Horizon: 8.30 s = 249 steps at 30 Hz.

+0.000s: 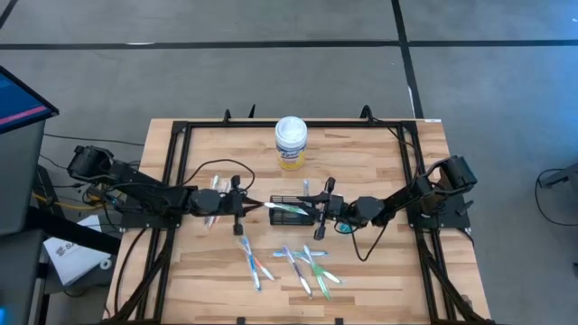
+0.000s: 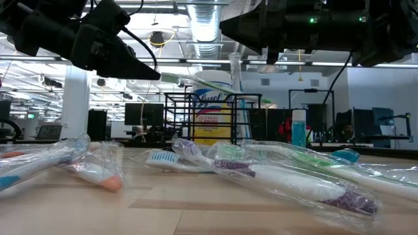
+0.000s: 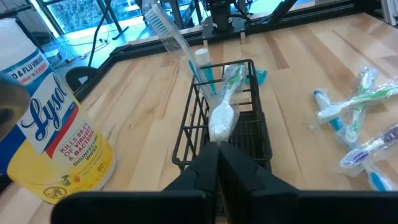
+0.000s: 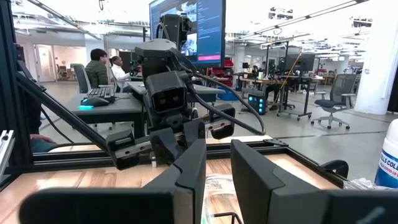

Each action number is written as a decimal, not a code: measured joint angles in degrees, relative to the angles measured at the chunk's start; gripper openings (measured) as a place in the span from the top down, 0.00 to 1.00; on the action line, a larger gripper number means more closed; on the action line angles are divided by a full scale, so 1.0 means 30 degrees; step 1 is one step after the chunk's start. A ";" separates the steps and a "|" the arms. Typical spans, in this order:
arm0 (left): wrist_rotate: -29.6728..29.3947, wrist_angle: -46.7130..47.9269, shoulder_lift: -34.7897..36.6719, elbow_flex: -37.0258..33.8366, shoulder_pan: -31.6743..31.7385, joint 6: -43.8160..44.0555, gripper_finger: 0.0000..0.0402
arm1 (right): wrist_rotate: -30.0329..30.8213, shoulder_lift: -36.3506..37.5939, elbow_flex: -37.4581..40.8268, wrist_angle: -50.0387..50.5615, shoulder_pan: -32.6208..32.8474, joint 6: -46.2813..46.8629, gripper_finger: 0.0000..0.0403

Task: Pick & Place toothbrushing station
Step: Put the top right green toothbrush into the black mesh organizer, then put the top blue mouthwash into the black mesh organizer

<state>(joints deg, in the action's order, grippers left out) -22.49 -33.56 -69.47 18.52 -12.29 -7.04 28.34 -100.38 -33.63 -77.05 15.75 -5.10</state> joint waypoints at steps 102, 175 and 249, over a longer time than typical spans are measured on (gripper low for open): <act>0.2146 -0.2805 -0.0255 0.1399 -0.0887 0.2664 0.89 | 0.8936 1.0250 0.2710 1.8830 0.2802 1.0090 0.84; 0.2146 -0.2819 -0.0255 0.1399 -0.0918 0.2956 0.89 | 0.7500 0.7280 0.2703 2.2960 0.2346 1.3985 0.82; 0.3994 -0.5574 -0.5657 0.6367 0.0466 0.3313 0.41 | 0.1445 0.7730 -0.2426 1.4540 0.2586 0.1698 0.82</act>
<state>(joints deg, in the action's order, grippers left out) -10.51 -50.28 -86.44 37.62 -10.90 2.90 32.67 -77.19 -40.91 -33.43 23.50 -0.01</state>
